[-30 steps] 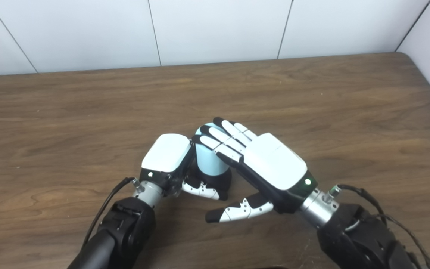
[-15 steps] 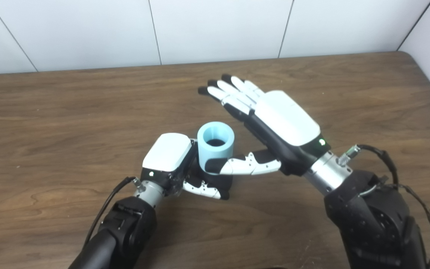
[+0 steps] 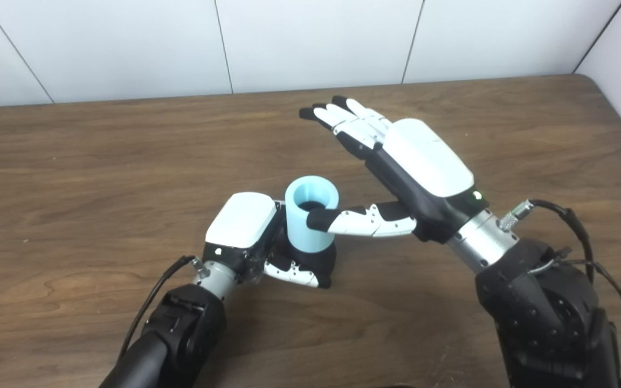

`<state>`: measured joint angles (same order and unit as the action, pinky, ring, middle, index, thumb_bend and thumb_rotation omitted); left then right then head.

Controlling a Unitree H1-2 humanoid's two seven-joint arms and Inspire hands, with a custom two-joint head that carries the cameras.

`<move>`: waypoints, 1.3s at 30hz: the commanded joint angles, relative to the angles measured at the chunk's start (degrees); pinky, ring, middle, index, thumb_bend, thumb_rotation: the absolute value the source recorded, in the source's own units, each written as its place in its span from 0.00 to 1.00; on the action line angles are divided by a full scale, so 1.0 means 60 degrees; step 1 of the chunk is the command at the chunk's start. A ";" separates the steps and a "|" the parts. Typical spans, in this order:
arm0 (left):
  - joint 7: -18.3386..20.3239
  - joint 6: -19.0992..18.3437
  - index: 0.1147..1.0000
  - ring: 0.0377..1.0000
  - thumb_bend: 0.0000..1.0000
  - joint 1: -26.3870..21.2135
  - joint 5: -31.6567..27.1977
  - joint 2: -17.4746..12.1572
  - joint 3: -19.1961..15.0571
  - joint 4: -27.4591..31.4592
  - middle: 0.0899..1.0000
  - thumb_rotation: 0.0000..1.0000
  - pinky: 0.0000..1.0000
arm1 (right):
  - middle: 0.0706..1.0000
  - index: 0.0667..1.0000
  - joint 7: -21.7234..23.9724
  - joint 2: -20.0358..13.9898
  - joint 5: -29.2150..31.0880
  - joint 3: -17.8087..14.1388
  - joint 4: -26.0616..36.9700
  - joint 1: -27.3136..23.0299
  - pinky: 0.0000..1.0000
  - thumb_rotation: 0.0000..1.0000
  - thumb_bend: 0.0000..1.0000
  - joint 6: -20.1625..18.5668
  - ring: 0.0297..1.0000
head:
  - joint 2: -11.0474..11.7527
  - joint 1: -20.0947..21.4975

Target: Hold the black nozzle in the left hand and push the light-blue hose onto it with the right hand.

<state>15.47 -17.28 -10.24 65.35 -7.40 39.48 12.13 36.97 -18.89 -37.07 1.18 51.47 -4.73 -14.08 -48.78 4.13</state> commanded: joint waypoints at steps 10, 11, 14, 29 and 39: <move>0.0122 0.0859 0.80 0.83 0.96 0.0356 0.0261 -0.0410 -0.0208 -0.0191 0.82 0.27 0.83 | 0.94 0.92 -0.0323 0.0049 -0.0101 0.0055 -0.0069 0.0084 0.94 1.00 0.58 0.0049 0.97 | 0.0002 -0.0065; -0.0042 0.0991 0.80 0.83 0.97 0.0340 0.0232 -0.0422 -0.0297 -0.0196 0.81 0.29 0.83 | 0.94 0.92 -0.0327 0.0057 -0.0116 0.0070 -0.0078 0.0101 0.94 1.00 0.58 0.0051 0.98 | 0.0002 -0.0064; -0.0462 0.1308 0.80 0.82 0.98 0.0294 0.0111 -0.0437 -0.0592 -0.0211 0.81 0.33 0.81 | 0.94 0.92 -0.0344 0.0100 -0.0152 0.0138 -0.0111 0.0126 0.94 1.00 0.57 0.0071 0.98 | 0.0001 -0.0067; 0.1995 0.0821 0.57 0.55 1.00 -0.0435 -0.0832 -0.0428 -0.2061 0.1203 0.59 0.31 0.47 | 0.95 0.93 -0.0425 0.0302 -0.0377 0.0239 -0.0277 0.0264 0.93 1.00 0.56 0.0105 0.98 | 0.0045 -0.0162; 0.2923 0.0568 0.59 0.58 1.00 -0.1102 -0.1667 -0.0680 -0.3190 0.1894 0.62 0.33 0.52 | 0.95 0.93 -0.0580 0.0338 -0.0430 0.0252 -0.0360 0.0355 0.93 1.00 0.56 0.0151 0.98 | 0.0068 -0.0217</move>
<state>32.72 -13.31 -14.76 55.93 -11.55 21.21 21.01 35.24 -16.89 -39.65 3.10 47.95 -1.64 -13.97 -48.34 2.81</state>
